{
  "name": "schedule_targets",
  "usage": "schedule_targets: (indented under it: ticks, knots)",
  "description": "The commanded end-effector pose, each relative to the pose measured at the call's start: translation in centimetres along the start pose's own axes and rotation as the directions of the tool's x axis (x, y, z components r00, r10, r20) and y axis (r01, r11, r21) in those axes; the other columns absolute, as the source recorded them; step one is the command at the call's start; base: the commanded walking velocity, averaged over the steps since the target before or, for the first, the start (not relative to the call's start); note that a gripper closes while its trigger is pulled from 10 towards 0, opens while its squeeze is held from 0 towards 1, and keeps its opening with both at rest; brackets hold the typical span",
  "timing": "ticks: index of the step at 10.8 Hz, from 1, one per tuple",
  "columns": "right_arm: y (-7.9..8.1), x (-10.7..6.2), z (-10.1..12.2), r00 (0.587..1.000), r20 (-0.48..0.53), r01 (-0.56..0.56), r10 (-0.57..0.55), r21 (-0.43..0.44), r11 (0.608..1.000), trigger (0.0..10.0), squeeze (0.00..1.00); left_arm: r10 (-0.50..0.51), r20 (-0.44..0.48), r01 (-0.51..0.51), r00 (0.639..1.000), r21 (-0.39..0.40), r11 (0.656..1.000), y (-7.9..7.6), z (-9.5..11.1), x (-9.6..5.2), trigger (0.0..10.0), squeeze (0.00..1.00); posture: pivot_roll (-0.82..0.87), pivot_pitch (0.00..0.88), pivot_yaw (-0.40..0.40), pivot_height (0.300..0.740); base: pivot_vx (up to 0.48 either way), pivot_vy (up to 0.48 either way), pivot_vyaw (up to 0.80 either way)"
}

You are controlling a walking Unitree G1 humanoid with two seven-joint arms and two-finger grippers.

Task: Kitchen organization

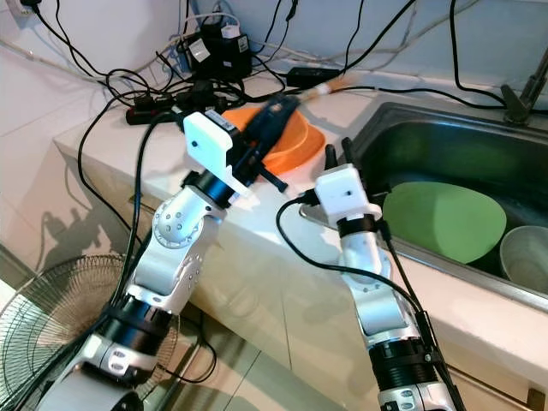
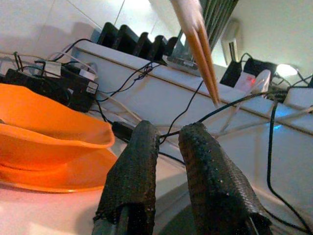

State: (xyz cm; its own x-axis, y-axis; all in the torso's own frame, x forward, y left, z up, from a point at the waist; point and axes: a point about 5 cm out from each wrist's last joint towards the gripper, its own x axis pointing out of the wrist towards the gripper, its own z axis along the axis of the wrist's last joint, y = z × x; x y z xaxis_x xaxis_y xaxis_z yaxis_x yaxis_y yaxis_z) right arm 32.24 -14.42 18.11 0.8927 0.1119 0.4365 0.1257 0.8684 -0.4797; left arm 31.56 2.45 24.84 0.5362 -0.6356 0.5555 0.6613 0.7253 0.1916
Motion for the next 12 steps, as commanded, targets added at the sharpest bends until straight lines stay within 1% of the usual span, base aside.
schedule_targets:
  ticks: [1,2,3,5,6,7,8,12]
  knots:
    - [0.3,0.3,0.4,1.0,0.022,-0.002,0.002,-0.01,1.0,10.0,0.0,-0.028,-0.032,0.027,0.999,-0.047,0.999,-0.1,-0.2,-0.4,10.0,0.0,0.05,0.035,0.128,0.74,0.0,0.0,0.0]
    - [0.3,0.3,0.4,1.0,0.024,0.006,-0.006,-0.015,1.0,10.0,0.71,-0.042,-0.054,0.038,0.998,-0.075,0.996,-0.2,-0.4,-0.6,10.0,0.0,0.05,0.036,0.128,0.74,0.0,0.0,0.0]
    - [0.0,0.3,0.3,0.999,0.025,0.023,-0.022,-0.02,1.0,10.0,1.0,-0.048,-0.075,0.04,0.996,-0.101,0.994,-0.2,-0.6,-0.8,10.0,0.0,0.05,0.037,0.129,0.74,0.0,0.0,0.0]
    - [-0.6,0.3,-0.5,0.997,-0.015,0.072,-0.073,-0.065,0.995,10.0,1.0,-0.054,-0.099,0.038,0.994,-0.16,0.986,-0.1,-0.6,-1.2,10.0,0.0,0.05,0.037,0.129,0.74,0.0,0.0,0.0]
    - [-0.6,0.2,-0.6,0.997,-0.015,0.071,-0.073,-0.076,0.995,10.0,1.0,-0.063,-0.104,0.042,0.993,-0.186,0.982,-0.1,-0.6,-1.2,10.0,0.0,0.05,0.038,0.13,0.74,0.0,0.0,0.0]
    - [-0.6,0.2,-0.6,0.997,-0.014,0.074,-0.076,-0.097,0.992,10.0,0.84,-0.071,-0.11,0.049,0.991,-0.194,0.98,-0.2,-0.6,-1.4,10.0,0.0,0.05,0.039,0.129,0.74,0.0,0.0,0.0]
    - [-0.6,0.2,-0.7,0.997,-0.016,0.074,-0.076,-0.1,0.992,10.0,0.0,-0.093,-0.107,0.069,0.99,-0.213,0.975,-0.5,-0.5,-1.4,10.0,0.0,0.05,0.04,0.128,0.74,0.0,0.0,0.0]
    - [-0.6,0.4,-0.6,0.996,-0.012,0.089,-0.091,-0.112,0.99,10.0,0.0,-0.173,-0.153,0.125,0.973,-0.281,0.952,-1.4,-1.1,-2.0,10.0,0.0,0.05,0.037,0.13,0.74,0.0,0.0,0.0]
